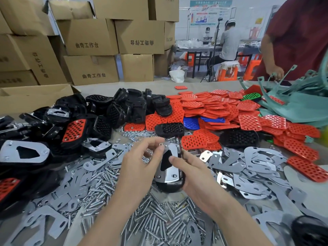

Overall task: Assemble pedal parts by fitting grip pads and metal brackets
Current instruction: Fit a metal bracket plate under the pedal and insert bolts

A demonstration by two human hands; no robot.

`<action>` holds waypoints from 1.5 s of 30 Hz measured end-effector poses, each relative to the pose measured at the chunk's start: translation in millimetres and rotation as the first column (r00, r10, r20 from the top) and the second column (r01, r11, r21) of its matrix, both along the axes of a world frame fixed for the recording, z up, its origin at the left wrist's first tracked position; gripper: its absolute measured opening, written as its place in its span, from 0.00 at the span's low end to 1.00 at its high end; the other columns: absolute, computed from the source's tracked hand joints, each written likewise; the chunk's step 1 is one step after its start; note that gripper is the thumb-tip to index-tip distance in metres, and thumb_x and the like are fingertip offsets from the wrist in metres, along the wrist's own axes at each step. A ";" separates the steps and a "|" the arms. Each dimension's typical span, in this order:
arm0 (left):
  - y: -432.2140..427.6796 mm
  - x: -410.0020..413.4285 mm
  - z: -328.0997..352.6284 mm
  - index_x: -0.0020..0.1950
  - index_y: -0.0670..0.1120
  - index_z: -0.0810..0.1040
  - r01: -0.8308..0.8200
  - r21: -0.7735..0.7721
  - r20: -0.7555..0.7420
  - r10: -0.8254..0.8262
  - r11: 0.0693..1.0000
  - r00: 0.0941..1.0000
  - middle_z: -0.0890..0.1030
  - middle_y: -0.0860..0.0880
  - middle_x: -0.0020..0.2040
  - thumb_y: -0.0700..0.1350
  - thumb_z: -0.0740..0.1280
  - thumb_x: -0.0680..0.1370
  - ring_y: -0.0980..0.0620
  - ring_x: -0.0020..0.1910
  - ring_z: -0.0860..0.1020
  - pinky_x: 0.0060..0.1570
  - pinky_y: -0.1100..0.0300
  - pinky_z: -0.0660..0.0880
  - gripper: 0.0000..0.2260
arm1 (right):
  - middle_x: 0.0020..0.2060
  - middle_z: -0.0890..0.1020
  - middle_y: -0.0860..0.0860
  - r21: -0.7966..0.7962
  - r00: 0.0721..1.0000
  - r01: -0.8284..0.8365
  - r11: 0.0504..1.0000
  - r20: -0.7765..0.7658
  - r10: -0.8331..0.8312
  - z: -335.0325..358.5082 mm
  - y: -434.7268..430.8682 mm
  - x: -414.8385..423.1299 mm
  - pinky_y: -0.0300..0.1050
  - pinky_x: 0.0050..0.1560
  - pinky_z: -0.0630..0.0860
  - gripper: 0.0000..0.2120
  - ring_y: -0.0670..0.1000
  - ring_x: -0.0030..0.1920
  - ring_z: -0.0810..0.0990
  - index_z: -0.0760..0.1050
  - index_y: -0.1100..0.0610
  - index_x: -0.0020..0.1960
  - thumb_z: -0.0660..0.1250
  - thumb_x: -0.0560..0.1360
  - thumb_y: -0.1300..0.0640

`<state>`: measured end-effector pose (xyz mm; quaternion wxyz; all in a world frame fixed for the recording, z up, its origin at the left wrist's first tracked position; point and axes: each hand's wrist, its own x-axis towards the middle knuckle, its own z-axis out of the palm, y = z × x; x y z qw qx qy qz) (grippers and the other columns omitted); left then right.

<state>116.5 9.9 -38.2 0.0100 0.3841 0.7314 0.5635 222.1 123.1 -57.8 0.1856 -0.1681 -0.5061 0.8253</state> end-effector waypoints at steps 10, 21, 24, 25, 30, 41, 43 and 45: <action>3.4 -1.5 -2.4 0.48 0.59 0.81 0.047 0.084 0.068 -0.053 0.995 0.996 0.80 0.59 0.50 0.49 0.72 0.78 0.58 0.52 0.79 0.52 0.70 0.72 0.04 | 0.57 0.86 0.60 0.034 0.999 -0.038 0.999 -0.036 0.039 3.3 -6.2 0.6 0.57 0.62 0.81 0.14 0.58 0.57 0.86 0.79 0.58 0.66 0.63 0.83 0.64; 2.1 -3.2 -2.5 0.47 0.58 0.80 0.053 0.111 0.187 -0.074 0.992 0.980 0.83 0.58 0.49 0.60 0.73 0.71 0.58 0.48 0.81 0.49 0.61 0.75 0.09 | 0.59 0.85 0.59 0.046 0.997 -0.063 0.997 -0.039 0.065 4.3 -7.9 2.1 0.62 0.65 0.79 0.15 0.61 0.61 0.84 0.77 0.56 0.69 0.62 0.84 0.63; 1.8 -4.8 -3.0 0.48 0.58 0.80 0.074 0.090 0.170 -0.088 0.993 0.981 0.82 0.57 0.48 0.55 0.73 0.75 0.58 0.47 0.81 0.47 0.63 0.75 0.05 | 0.59 0.86 0.60 0.037 0.997 -0.063 0.997 -0.050 0.064 3.4 -7.4 2.1 0.60 0.63 0.80 0.15 0.61 0.60 0.85 0.78 0.57 0.68 0.63 0.84 0.63; 1.5 -5.0 -2.9 0.48 0.58 0.80 0.078 0.086 0.170 -0.092 0.993 0.981 0.82 0.57 0.48 0.55 0.73 0.75 0.58 0.46 0.81 0.45 0.64 0.75 0.04 | 0.58 0.86 0.59 0.038 0.996 -0.064 0.997 -0.056 0.066 3.2 -7.3 2.0 0.58 0.62 0.81 0.14 0.60 0.60 0.85 0.78 0.57 0.68 0.63 0.84 0.63; 1.6 -3.4 -0.8 0.46 0.58 0.80 0.078 0.100 0.186 -0.096 0.992 0.978 0.83 0.58 0.49 0.59 0.71 0.72 0.57 0.47 0.81 0.49 0.59 0.75 0.08 | 0.59 0.86 0.60 0.033 0.993 -0.074 0.997 -0.085 0.076 2.0 -7.1 2.0 0.54 0.60 0.82 0.14 0.60 0.60 0.85 0.78 0.58 0.68 0.62 0.84 0.64; 4.3 0.5 1.3 0.42 0.54 0.77 0.051 0.171 0.263 -0.096 0.984 0.960 0.82 0.60 0.50 0.59 0.74 0.68 0.56 0.46 0.81 0.49 0.53 0.78 0.11 | 0.61 0.85 0.58 0.068 0.988 -0.085 0.994 -0.124 0.093 -3.2 -5.5 -0.1 0.51 0.59 0.82 0.16 0.58 0.63 0.84 0.81 0.53 0.66 0.67 0.79 0.58; 4.3 0.8 1.8 0.42 0.54 0.77 0.048 0.172 0.267 -0.093 0.984 0.959 0.82 0.59 0.50 0.58 0.74 0.68 0.55 0.47 0.82 0.50 0.51 0.79 0.11 | 0.62 0.85 0.58 0.104 0.990 -0.077 0.992 -0.112 0.089 -3.9 -5.0 0.0 0.56 0.63 0.81 0.16 0.59 0.63 0.83 0.81 0.52 0.66 0.67 0.79 0.57; 4.1 1.3 2.4 0.42 0.53 0.77 0.051 0.179 0.266 -0.098 0.983 0.959 0.82 0.59 0.50 0.58 0.74 0.69 0.55 0.47 0.82 0.51 0.49 0.79 0.11 | 0.62 0.85 0.57 0.138 0.992 -0.068 0.988 -0.094 0.081 -3.8 -4.9 0.6 0.61 0.66 0.78 0.16 0.59 0.64 0.83 0.80 0.51 0.67 0.67 0.79 0.56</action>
